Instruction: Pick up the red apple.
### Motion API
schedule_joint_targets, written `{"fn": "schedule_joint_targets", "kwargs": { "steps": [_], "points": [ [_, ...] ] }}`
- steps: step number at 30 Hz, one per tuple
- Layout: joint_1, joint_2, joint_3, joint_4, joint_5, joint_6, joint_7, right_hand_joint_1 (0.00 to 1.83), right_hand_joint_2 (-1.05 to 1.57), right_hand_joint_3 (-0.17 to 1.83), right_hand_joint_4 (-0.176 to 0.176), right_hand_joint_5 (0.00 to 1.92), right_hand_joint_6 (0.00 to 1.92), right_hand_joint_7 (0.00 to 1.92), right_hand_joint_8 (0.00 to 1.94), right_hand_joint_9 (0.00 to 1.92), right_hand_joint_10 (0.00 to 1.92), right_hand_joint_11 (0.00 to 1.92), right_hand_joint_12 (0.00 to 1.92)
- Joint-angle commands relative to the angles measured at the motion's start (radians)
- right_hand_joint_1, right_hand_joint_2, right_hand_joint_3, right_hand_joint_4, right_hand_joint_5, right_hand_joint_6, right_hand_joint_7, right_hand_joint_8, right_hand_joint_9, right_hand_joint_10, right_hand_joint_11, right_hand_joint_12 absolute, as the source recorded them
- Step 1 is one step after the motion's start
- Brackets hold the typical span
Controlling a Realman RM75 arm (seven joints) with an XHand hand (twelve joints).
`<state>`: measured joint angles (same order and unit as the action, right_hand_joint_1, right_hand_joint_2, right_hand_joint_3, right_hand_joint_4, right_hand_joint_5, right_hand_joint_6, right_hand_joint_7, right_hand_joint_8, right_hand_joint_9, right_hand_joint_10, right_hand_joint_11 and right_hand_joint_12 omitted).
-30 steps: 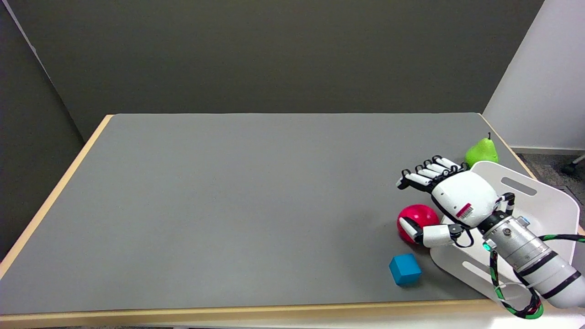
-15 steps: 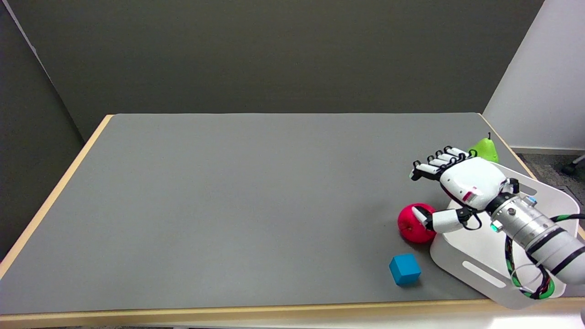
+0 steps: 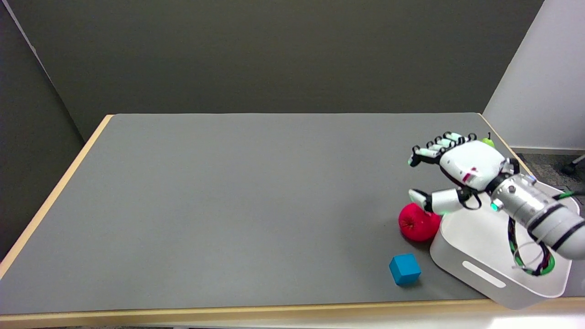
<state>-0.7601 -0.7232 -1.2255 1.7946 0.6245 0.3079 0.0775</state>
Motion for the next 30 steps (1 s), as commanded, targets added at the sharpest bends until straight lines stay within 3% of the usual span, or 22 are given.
{"fn": "schedule_joint_targets", "kwargs": {
  "steps": [1,4,8,14,24,30],
  "points": [
    [0.226,0.313,0.039,0.013,0.243,-0.315,0.230,0.17,0.62,0.92,0.158,0.39,0.81,0.53,0.58,0.40,0.86,0.27,1.40],
    [0.291,0.372,0.041,0.009,0.395,-0.470,0.224,0.12,0.60,0.97,0.169,0.40,0.80,0.53,0.60,0.42,0.84,0.31,1.36],
    [0.333,0.385,0.076,0.012,0.504,-0.665,0.171,0.13,0.62,0.94,0.164,0.40,0.81,0.53,0.60,0.41,0.85,0.29,1.40],
    [0.313,0.397,0.156,0.010,0.637,-0.791,0.019,0.13,0.64,0.87,0.160,0.37,0.78,0.50,0.52,0.36,0.81,0.25,1.34],
    [0.303,0.401,0.252,0.002,0.569,-0.912,-0.022,0.16,0.63,0.86,0.137,0.36,0.73,0.49,0.50,0.35,0.83,0.22,1.33],
    [0.255,0.482,0.326,-0.009,0.592,-0.936,-0.013,0.18,0.63,0.86,0.144,0.38,0.78,0.50,0.52,0.37,0.85,0.22,1.33]
  ]
}}
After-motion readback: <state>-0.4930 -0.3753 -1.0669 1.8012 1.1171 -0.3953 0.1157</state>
